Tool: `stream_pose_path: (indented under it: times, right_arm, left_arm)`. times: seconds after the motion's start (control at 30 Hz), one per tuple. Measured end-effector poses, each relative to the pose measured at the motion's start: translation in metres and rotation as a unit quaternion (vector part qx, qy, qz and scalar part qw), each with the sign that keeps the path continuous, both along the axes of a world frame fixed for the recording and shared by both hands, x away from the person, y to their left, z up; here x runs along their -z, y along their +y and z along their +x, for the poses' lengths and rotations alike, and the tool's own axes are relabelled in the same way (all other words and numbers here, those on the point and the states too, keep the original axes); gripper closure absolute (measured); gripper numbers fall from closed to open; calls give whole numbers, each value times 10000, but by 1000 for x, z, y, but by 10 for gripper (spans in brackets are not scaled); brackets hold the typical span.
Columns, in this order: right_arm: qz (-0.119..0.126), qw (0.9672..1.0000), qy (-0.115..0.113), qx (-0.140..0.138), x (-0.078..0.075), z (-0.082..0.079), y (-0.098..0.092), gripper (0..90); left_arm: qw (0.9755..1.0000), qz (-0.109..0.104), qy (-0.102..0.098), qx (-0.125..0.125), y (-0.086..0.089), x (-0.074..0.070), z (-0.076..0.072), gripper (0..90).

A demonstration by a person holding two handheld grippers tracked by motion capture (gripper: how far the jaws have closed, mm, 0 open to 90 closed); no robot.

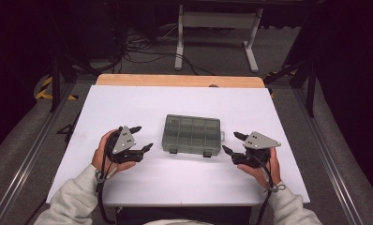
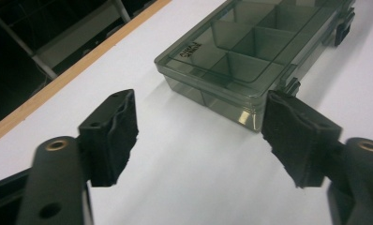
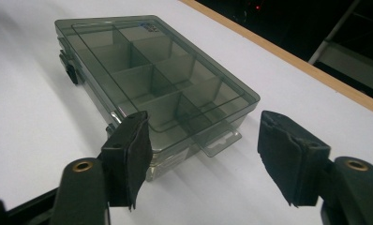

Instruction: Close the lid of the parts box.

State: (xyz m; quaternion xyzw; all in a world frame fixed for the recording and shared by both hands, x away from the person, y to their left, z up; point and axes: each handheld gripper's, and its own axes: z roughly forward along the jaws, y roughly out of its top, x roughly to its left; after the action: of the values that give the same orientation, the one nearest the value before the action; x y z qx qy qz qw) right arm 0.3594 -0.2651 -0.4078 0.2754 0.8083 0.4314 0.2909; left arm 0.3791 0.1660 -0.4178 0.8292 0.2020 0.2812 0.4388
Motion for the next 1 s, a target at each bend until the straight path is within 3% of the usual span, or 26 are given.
stream_pose_path:
  times: [0.13,0.33,1.0]
  right_arm:
    - [2,9999,-65,107,1,-2,-4,277]
    - [109,9992,-204,317,4,-6,-9,191]
    - [188,9974,-476,511,9,-17,-26,178]
  left_arm:
    - [9998,-136,-32,-160,9,1,-5,203]
    - [9995,-67,-55,-287,16,6,-11,128]
    - [9982,-402,-111,-437,54,12,-31,39]
